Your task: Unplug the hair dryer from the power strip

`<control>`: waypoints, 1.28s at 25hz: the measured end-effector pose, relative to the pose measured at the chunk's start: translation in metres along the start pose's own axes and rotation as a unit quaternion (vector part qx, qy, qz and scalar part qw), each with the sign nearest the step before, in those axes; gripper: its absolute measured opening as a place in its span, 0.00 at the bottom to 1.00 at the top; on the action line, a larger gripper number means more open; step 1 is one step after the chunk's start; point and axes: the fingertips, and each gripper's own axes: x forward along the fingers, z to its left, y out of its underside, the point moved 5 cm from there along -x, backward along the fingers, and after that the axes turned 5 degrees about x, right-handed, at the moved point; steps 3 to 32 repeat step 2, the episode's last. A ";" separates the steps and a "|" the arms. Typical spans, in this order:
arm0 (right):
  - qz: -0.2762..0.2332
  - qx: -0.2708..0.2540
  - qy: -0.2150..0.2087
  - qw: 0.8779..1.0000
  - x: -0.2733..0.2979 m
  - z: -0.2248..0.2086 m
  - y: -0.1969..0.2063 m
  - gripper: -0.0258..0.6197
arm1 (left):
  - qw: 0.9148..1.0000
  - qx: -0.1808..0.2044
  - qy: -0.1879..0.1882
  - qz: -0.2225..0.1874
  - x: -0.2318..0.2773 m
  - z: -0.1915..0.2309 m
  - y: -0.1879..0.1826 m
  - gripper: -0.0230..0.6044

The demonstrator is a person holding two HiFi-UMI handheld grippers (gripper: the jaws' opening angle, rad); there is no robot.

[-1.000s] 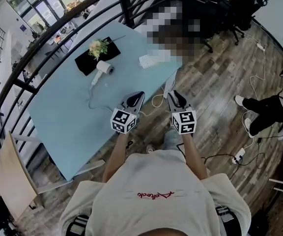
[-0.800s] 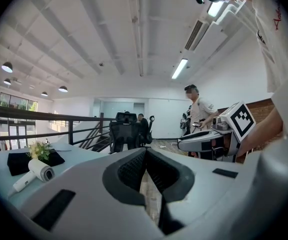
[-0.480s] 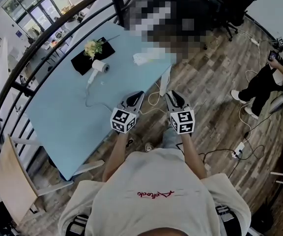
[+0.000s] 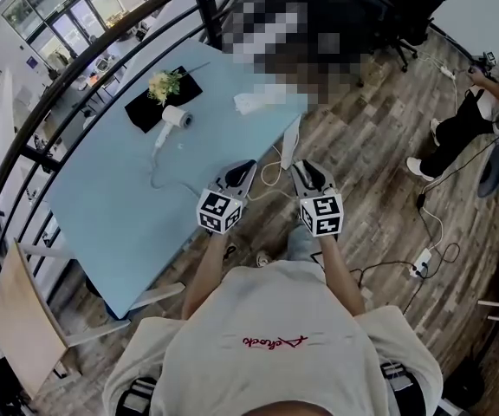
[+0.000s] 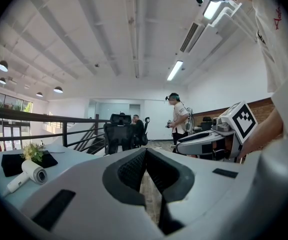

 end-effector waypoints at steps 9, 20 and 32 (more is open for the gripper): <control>-0.001 0.000 0.001 1.000 0.000 0.001 -0.001 0.23 | 1.000 -0.001 0.002 -0.002 0.000 -0.001 -0.002 0.05; -0.001 0.000 0.001 1.000 0.000 0.001 -0.001 0.23 | 1.000 -0.001 0.002 -0.002 0.000 -0.001 -0.002 0.05; -0.001 0.000 0.001 1.000 0.000 0.001 -0.001 0.23 | 1.000 -0.001 0.002 -0.002 0.000 -0.001 -0.002 0.05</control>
